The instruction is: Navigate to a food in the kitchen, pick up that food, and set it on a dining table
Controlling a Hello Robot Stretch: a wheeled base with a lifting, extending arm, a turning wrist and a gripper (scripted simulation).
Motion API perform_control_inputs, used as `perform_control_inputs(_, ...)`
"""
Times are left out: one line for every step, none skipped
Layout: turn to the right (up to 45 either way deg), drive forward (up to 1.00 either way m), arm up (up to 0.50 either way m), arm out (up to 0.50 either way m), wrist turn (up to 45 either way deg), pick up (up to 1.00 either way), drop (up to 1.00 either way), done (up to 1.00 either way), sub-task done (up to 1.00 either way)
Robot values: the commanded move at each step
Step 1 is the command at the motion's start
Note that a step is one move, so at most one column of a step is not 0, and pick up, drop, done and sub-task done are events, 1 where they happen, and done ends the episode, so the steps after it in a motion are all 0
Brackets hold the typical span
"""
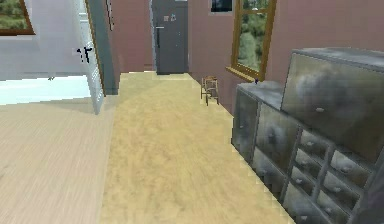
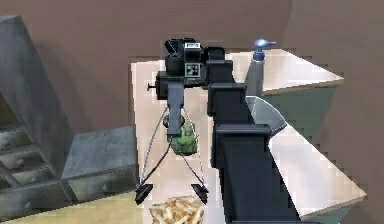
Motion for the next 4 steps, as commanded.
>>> perform_control_inputs(0.0,0.00,0.00,0.00,45.0,0.00,0.00,0.00,0.00)
perform_control_inputs(0.0,0.00,0.00,0.00,45.0,0.00,0.00,0.00,0.00)
perform_control_inputs(0.0,0.00,0.00,0.00,45.0,0.00,0.00,0.00,0.00)
perform_control_inputs(0.0,0.00,0.00,0.00,30.0,0.00,0.00,0.00,0.00)
